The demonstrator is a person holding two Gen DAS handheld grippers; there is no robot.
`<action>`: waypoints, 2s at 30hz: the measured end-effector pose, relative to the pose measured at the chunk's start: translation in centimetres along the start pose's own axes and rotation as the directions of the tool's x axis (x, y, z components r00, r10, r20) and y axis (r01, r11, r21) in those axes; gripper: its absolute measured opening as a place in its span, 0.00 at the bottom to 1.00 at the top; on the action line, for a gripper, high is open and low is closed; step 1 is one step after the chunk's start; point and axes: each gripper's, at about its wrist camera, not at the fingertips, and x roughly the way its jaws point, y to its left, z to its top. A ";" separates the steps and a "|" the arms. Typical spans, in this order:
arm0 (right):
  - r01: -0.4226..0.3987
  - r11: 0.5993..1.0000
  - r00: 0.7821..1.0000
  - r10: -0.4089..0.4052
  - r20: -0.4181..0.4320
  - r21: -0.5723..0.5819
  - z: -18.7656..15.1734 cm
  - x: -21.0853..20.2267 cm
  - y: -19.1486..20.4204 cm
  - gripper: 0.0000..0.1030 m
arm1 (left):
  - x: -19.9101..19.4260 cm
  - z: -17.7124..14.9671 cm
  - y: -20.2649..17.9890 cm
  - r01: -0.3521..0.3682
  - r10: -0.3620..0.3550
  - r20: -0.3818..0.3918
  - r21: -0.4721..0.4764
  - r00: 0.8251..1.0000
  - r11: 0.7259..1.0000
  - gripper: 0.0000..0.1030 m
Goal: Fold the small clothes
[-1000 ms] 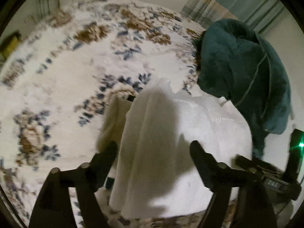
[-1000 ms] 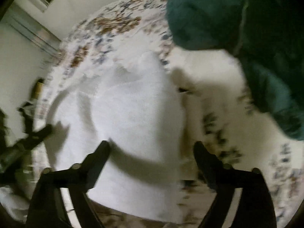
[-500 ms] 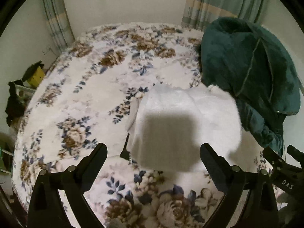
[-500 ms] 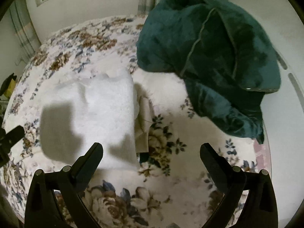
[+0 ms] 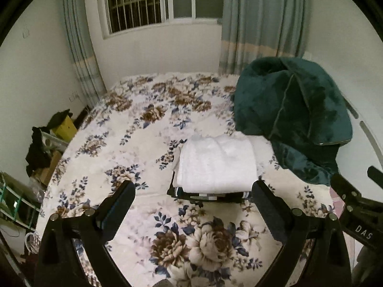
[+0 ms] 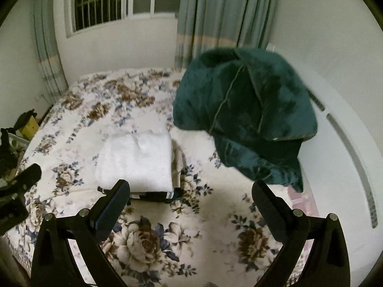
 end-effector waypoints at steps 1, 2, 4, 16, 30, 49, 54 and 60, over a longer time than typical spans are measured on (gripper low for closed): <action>0.001 1.000 1.000 -0.001 0.019 -0.003 -0.1 -2.0 -0.2 1.00 | -1.2 -0.3 0.1 0.007 -0.007 0.006 -0.004 1.000 1.000 0.97; 0.001 1.000 0.999 -0.001 0.040 -0.007 -0.3 -3.9 -0.5 1.00 | -2.5 -0.5 0.1 0.010 -0.010 0.011 -0.010 1.000 1.000 0.97; -0.001 1.000 0.998 0.002 0.070 -0.013 -0.5 -7.2 -0.9 1.00 | -4.7 -1.0 0.2 0.021 -0.021 0.022 -0.021 1.000 1.000 0.97; -0.025 1.000 0.982 0.026 0.188 -0.008 -3.2 -21.4 -3.6 1.00 | -14.5 -3.7 0.3 0.006 0.002 0.134 -0.061 0.991 0.998 0.97; -0.058 0.998 0.974 0.059 0.219 -0.012 -5.2 -26.6 -4.5 1.00 | -18.9 -6.0 0.5 -0.011 0.023 0.179 -0.070 0.984 0.997 0.97; -0.092 0.995 0.969 0.095 0.229 -0.025 -4.9 -25.9 -3.9 1.00 | -20.3 -6.5 0.8 -0.042 0.056 0.209 -0.072 0.976 0.997 1.00; -0.094 0.995 0.968 0.098 0.232 -0.025 -4.7 -25.8 -3.7 1.00 | -20.3 -6.4 0.7 -0.045 0.059 0.212 -0.070 0.975 0.997 1.00; -0.097 0.995 0.967 0.100 0.233 -0.025 -4.6 -25.7 -3.5 1.00 | -20.4 -6.3 0.6 -0.049 0.063 0.212 -0.069 0.975 0.996 1.00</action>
